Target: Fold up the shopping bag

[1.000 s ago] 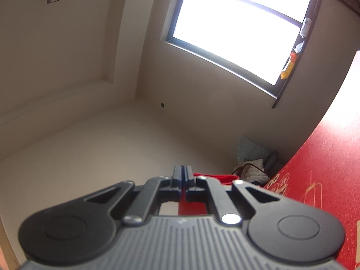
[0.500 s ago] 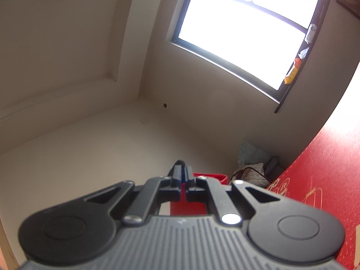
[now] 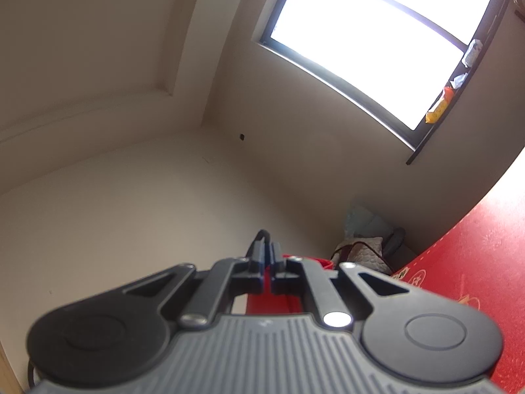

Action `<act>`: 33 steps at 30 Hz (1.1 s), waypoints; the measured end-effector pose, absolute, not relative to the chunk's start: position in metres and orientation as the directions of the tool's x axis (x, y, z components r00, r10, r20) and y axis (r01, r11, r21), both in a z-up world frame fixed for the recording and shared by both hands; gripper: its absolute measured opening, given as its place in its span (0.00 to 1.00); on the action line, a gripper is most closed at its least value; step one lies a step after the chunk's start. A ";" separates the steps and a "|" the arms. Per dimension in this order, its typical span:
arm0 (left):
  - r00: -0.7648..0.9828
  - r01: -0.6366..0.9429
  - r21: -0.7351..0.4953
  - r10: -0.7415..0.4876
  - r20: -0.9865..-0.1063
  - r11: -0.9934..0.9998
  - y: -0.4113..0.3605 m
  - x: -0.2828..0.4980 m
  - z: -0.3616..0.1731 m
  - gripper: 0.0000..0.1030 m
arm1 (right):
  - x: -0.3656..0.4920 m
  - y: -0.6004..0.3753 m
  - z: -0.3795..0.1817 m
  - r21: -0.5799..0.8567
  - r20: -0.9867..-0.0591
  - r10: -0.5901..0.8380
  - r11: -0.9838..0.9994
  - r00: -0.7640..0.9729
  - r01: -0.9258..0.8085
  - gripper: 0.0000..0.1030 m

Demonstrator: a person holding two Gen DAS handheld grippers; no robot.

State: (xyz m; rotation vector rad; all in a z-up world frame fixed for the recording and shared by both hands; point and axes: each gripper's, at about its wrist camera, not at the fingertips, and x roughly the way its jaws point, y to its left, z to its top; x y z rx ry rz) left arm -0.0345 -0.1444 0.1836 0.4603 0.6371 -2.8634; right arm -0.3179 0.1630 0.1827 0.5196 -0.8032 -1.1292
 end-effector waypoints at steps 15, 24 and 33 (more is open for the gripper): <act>-0.907 0.340 -0.149 -0.282 -0.313 -0.928 -0.105 -0.038 0.174 0.19 | -0.322 0.159 0.184 0.733 0.262 -0.951 0.308 0.166 0.606 0.04; -0.864 0.378 0.047 -0.370 -0.340 -0.925 -0.078 -0.051 0.173 0.19 | -0.327 0.175 0.170 0.752 0.196 -0.974 0.222 0.110 0.621 0.04; -0.835 0.403 0.142 -0.426 -0.348 -0.904 -0.064 -0.054 0.172 0.19 | -0.328 0.180 0.151 0.773 0.162 -0.982 0.188 0.098 0.606 0.04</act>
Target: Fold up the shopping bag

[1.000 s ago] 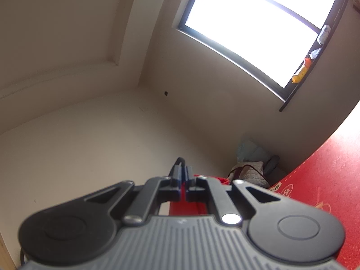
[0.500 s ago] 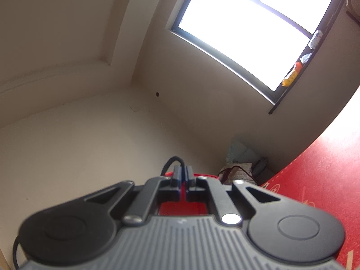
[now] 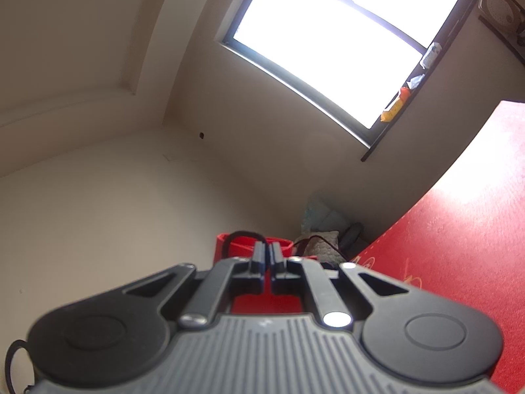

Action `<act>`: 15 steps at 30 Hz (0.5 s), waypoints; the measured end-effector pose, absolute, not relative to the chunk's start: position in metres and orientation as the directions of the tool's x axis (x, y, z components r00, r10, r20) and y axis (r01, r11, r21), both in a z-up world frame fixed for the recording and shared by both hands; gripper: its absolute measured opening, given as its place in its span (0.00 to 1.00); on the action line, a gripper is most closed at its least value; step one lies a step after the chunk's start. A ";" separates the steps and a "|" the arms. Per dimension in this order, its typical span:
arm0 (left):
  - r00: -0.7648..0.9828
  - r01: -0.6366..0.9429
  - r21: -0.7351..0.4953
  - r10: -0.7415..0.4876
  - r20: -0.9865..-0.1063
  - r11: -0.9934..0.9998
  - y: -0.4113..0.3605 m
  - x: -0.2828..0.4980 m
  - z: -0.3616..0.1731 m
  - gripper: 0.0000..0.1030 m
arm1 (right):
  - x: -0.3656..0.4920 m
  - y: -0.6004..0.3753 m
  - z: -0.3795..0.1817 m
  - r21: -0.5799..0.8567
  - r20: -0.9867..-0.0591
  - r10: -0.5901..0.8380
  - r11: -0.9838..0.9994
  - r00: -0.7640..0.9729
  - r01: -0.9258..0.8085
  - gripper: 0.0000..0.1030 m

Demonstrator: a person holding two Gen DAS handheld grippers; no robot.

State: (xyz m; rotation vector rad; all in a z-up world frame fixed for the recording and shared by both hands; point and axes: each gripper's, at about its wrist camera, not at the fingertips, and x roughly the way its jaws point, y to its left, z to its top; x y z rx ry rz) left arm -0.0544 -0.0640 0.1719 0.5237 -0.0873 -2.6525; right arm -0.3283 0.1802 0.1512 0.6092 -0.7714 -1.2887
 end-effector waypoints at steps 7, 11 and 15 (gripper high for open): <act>-0.829 0.394 0.185 -0.435 -0.351 -0.900 -0.054 -0.057 0.169 0.19 | -0.329 0.195 0.147 0.773 0.172 -0.983 0.178 0.069 0.608 0.04; -0.829 0.393 0.187 -0.435 -0.351 -0.900 -0.050 -0.057 0.167 0.19 | -0.329 0.210 0.147 0.765 0.177 -0.984 0.159 0.034 0.624 0.04; -0.817 0.411 0.241 -0.473 -0.331 -0.879 -0.049 -0.055 0.164 0.19 | -0.324 0.228 0.150 0.713 0.122 -0.993 0.086 -0.002 0.696 0.04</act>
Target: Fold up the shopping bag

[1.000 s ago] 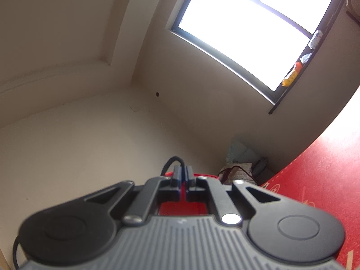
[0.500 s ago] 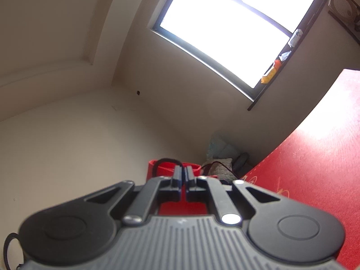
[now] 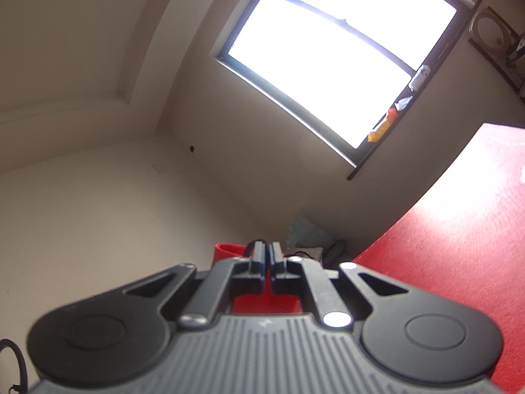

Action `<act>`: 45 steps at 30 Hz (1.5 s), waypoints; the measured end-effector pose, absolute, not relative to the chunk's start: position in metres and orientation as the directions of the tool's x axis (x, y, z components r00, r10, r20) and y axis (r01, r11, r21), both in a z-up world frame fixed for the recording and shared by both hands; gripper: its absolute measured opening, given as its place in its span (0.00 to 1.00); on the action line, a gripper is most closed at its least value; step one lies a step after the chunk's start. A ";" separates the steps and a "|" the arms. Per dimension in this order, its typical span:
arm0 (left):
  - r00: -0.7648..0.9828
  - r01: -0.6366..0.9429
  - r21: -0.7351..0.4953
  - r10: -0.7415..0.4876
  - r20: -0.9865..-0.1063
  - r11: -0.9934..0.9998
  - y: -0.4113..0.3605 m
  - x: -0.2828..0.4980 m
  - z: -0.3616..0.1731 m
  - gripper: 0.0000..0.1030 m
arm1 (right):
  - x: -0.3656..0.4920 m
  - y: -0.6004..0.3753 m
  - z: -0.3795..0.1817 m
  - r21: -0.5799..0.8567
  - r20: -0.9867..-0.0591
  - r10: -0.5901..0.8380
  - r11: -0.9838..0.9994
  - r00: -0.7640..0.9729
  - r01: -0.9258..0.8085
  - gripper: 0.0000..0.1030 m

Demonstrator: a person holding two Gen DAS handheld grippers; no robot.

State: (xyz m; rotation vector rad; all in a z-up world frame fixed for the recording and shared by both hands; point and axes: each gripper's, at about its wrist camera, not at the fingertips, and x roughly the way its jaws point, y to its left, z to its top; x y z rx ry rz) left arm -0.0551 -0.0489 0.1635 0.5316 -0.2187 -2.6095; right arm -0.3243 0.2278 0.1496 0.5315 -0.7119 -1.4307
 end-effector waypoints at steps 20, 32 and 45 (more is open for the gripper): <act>-0.770 0.036 0.559 -0.380 -0.513 -0.829 0.038 -0.072 0.074 0.19 | -0.288 0.270 0.124 0.283 -0.366 -0.919 -0.261 -0.147 0.923 0.04; -0.739 -0.088 0.569 -0.329 -0.588 -0.818 0.057 -0.072 0.049 0.19 | -0.289 0.280 0.115 0.323 -0.307 -0.951 -0.131 -0.027 0.937 0.04; -0.742 -0.052 0.546 -0.333 -0.582 -0.836 0.046 -0.076 0.064 0.19 | -0.261 0.269 0.141 0.188 -0.366 -0.922 0.061 0.128 0.980 0.04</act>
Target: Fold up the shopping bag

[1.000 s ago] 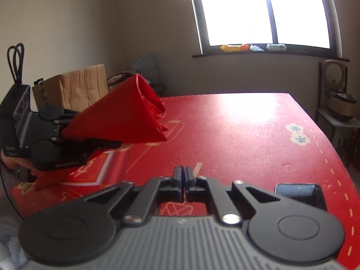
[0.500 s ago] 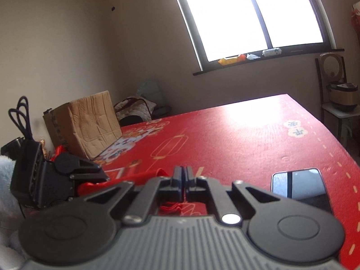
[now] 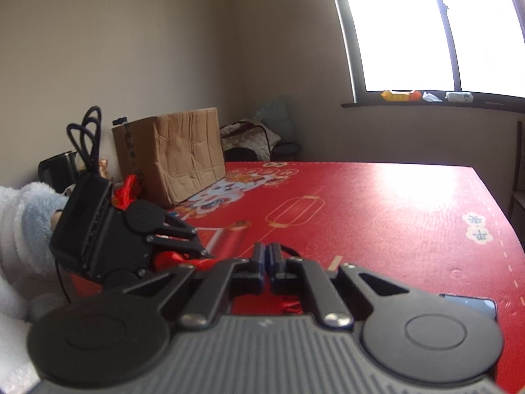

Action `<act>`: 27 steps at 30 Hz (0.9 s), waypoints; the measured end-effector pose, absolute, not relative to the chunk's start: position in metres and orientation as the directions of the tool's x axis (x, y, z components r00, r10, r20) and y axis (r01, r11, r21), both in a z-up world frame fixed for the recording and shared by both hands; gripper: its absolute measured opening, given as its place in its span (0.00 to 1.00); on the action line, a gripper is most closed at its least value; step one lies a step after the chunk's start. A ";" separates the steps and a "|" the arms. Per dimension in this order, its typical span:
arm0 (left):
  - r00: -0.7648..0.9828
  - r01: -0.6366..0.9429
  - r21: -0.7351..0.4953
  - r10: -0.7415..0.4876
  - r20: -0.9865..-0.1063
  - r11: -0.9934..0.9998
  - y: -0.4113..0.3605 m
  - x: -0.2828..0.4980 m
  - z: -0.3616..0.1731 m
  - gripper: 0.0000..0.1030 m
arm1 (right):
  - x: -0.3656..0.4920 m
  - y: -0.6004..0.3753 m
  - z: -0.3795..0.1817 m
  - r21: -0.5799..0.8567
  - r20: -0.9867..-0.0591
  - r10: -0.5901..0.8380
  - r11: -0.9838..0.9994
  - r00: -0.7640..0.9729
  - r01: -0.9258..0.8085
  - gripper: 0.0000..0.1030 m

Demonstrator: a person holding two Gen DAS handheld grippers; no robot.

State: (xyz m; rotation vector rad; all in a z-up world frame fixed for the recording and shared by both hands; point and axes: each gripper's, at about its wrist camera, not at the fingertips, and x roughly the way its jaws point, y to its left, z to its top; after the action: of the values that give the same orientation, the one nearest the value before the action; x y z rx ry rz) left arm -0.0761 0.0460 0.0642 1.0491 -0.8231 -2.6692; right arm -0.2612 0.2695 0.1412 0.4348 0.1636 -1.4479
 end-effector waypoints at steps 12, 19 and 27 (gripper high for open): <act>-0.747 0.013 0.575 -0.391 -0.538 -0.818 0.030 -0.083 0.060 0.19 | -0.256 0.253 0.129 0.194 -0.421 -0.897 0.058 0.137 0.979 0.06; -0.726 0.011 0.549 -0.384 -0.570 -0.836 0.019 -0.091 0.065 0.19 | -0.268 0.246 0.114 0.271 -0.427 -0.889 0.047 0.164 0.961 0.12; -0.720 0.022 0.569 -0.408 -0.562 -0.822 0.019 -0.096 0.062 0.19 | -0.274 0.255 0.099 0.322 -0.474 -0.862 0.019 0.179 0.946 0.23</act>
State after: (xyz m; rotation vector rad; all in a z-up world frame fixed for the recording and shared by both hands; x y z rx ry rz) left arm -0.0958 0.0193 0.0616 1.0345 -0.7952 -2.5884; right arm -0.2738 0.2549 0.0994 0.6476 0.1607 -1.4129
